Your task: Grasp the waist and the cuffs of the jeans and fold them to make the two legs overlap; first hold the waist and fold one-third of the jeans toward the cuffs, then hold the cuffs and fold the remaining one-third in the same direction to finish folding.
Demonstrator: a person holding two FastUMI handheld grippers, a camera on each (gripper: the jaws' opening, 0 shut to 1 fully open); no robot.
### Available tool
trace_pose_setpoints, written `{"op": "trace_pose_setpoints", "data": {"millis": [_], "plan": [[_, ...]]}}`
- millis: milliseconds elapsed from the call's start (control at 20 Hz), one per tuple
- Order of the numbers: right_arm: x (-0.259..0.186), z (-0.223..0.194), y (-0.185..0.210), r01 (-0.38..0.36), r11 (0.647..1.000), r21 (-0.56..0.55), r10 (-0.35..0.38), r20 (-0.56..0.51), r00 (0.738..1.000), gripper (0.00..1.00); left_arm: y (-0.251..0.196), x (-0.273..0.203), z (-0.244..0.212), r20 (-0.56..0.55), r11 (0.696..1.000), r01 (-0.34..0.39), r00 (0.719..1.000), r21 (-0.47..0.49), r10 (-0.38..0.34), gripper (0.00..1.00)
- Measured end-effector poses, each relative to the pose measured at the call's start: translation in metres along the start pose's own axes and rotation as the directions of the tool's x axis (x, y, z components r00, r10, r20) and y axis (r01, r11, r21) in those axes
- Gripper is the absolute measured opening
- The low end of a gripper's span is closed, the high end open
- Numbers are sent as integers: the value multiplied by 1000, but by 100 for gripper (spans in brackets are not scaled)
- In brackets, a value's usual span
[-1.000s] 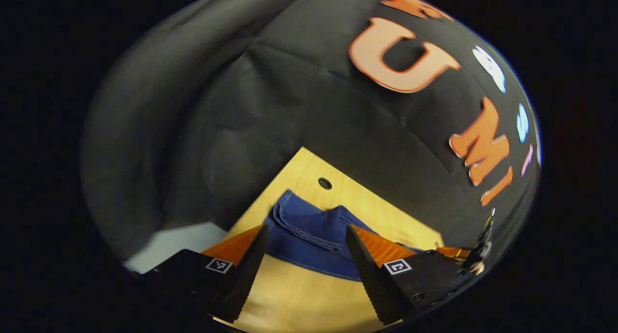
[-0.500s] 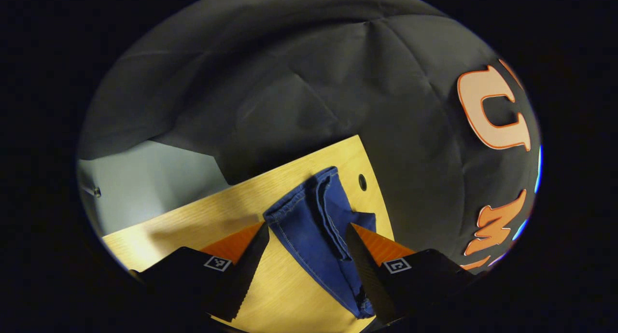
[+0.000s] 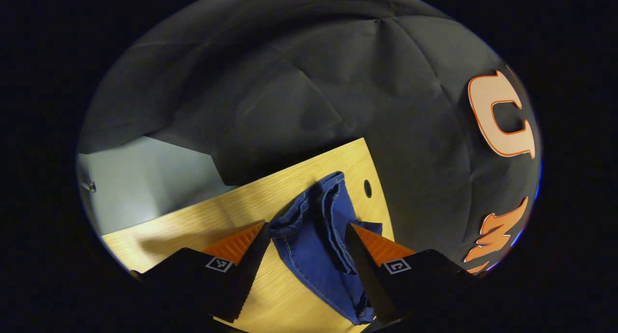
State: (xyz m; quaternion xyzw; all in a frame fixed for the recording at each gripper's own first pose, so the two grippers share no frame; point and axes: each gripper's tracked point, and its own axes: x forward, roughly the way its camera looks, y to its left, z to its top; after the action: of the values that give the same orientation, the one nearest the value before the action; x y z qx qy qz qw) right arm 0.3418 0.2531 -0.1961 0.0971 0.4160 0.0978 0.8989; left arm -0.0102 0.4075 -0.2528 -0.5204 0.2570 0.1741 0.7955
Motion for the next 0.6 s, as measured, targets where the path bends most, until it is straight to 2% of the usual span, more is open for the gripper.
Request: {"op": "trace_pose_setpoints", "data": {"millis": [100, 150, 200, 300, 400, 450, 500, 550, 600], "plan": [[-3, -4, -1, 6, 1000, 15, -6, 0, 1000, 97, -19, 11, -7, -7, 995, 68, 998, -70, -69, 97], [-5, -6, -2, 15, 1000, 20, -15, -1, 1000, 97, -24, 18, -11, -14, 992, 90, 996, -92, -92, 99], [-6, -8, -6, 26, 999, 22, -26, -3, 1000, 97, -28, 25, -19, -34, 991, 106, 993, -85, -109, 97], [-11, -12, -11, 45, 998, 40, -45, -3, 999, 97, -36, 39, -24, -48, 995, 104, 993, -5, -104, 96], [-17, -12, -13, 45, 996, 74, -46, 6, 999, 98, -43, 49, -32, -72, 995, 83, 994, 56, -79, 89], [-21, -11, -17, 52, 995, 87, -53, 15, 998, 97, -40, 57, -34, -71, 997, 62, 996, 51, -58, 69], [-24, -14, -21, 61, 994, 92, -63, 19, 998, 97, -26, 64, -32, -50, 999, -35, 998, 38, 37, 60], [-27, -14, -26, 71, 993, 96, -73, 25, 997, 97, -24, 53, -29, -69, 996, -81, 994, 34, 84, 34], [-29, -13, -30, 79, 992, 100, -82, 27, 996, 97, -31, 56, -34, -53, 995, -88, 994, 43, 91, 7]]}}
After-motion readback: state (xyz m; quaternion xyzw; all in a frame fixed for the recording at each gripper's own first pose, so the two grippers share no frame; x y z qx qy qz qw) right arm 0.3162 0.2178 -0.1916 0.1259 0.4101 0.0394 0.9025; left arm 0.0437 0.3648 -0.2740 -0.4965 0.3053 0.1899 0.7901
